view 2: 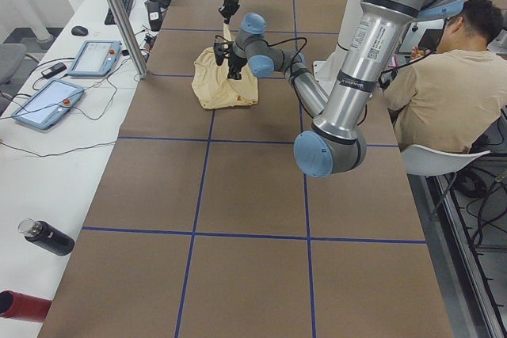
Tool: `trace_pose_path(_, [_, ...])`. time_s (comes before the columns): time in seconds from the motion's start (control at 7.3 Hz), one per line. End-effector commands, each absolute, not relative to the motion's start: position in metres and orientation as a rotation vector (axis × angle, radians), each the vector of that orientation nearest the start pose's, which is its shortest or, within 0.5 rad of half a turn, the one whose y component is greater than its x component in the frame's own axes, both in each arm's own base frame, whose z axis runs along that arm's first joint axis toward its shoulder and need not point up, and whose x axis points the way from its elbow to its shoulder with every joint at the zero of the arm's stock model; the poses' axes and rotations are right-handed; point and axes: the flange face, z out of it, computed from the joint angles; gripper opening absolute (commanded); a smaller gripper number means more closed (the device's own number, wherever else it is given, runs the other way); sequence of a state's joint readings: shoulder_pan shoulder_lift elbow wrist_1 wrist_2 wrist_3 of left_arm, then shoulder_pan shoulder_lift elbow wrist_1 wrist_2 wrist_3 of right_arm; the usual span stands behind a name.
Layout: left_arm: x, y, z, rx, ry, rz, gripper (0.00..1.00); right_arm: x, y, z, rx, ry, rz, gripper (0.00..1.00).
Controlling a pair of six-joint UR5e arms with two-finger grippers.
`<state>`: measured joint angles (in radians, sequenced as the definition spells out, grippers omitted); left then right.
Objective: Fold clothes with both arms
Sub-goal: 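Lift the hem with both grippers and fold it toward the collar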
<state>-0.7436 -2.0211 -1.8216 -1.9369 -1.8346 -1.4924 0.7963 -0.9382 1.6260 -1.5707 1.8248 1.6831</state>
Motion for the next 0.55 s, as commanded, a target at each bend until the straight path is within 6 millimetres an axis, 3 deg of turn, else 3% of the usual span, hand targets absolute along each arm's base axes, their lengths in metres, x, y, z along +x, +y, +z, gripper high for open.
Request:
trace_pose_path(0.0, [0.412,-0.547,0.286,0.219,1.072,-0.482,0.00,-0.446,-0.622,0.286,0.016,-0.705,0.743,0.00])
trace_pose_path(0.14, [0.428,-0.567,0.303,0.225,1.073,-0.487,0.00,-0.462,-0.640,0.299,0.021,-0.695,0.729,0.00])
trace_pose_path(0.27, [0.438,-0.578,0.317,0.244,1.081,-0.492,0.00,-0.471,-0.648,0.313,0.025,-0.689,0.719,0.00])
trace_pose_path(0.41, [0.440,-0.584,0.327,0.267,1.073,-0.506,0.00,-0.476,-0.654,0.316,0.031,-0.689,0.708,0.00])
